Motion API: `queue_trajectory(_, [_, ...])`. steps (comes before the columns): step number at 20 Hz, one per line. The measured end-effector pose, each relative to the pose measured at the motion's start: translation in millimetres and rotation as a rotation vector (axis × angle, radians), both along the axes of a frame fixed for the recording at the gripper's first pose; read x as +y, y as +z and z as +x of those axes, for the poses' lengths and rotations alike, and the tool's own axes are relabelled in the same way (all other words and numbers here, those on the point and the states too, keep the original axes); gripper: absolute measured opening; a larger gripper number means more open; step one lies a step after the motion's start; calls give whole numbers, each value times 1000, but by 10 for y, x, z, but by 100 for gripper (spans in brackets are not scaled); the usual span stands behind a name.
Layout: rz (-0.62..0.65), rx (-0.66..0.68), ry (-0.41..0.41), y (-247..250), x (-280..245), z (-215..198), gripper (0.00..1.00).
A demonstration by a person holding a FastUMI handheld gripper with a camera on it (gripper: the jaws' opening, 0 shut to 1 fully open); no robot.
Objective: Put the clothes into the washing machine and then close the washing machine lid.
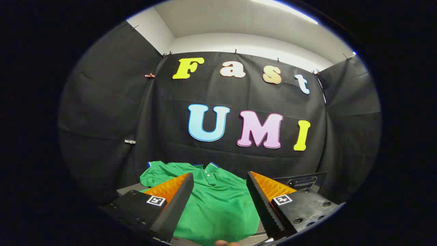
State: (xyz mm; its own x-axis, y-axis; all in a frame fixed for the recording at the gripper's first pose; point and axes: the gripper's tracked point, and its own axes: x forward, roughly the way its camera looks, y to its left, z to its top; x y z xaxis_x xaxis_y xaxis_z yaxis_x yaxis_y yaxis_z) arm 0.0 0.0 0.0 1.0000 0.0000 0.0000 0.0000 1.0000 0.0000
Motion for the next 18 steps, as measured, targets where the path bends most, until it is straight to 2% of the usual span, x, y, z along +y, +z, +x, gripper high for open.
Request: queue_trajectory(18, [-35,7,33,10,-4,-50,98])
